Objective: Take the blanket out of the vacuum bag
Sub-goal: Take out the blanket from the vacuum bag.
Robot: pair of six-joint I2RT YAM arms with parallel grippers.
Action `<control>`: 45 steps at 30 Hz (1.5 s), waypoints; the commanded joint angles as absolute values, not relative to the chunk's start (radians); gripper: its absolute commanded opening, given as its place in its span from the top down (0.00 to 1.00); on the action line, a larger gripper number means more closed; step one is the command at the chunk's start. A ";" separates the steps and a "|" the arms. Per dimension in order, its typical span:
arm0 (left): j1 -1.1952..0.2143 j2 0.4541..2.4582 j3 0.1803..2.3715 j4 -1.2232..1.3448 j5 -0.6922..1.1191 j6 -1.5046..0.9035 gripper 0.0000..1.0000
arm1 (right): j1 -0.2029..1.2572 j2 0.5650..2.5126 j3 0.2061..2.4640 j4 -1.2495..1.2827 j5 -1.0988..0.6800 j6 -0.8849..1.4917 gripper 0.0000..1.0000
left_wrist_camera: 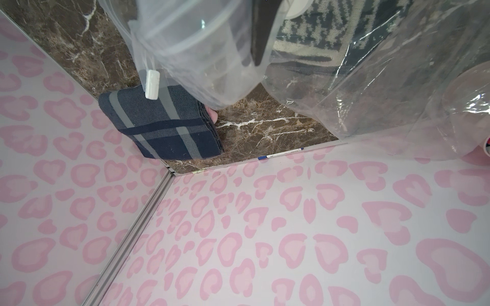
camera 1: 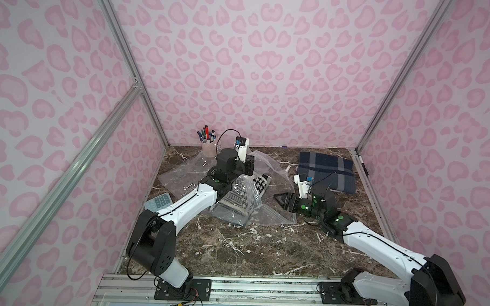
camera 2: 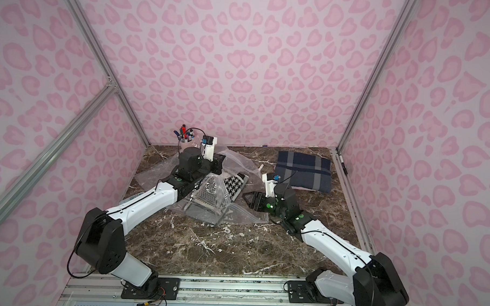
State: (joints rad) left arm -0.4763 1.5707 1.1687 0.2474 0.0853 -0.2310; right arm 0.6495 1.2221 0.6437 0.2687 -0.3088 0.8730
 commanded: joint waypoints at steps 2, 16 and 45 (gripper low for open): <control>-0.476 1.555 1.177 0.241 0.077 -0.205 0.96 | 0.661 1.275 0.589 0.510 -0.235 0.982 0.36; -0.476 1.531 1.130 0.248 0.080 -0.225 0.96 | 0.665 1.669 0.712 0.751 -0.302 1.067 0.36; -0.476 1.532 1.093 0.262 0.088 -0.233 0.96 | 0.696 1.950 0.813 0.872 -0.323 1.119 0.36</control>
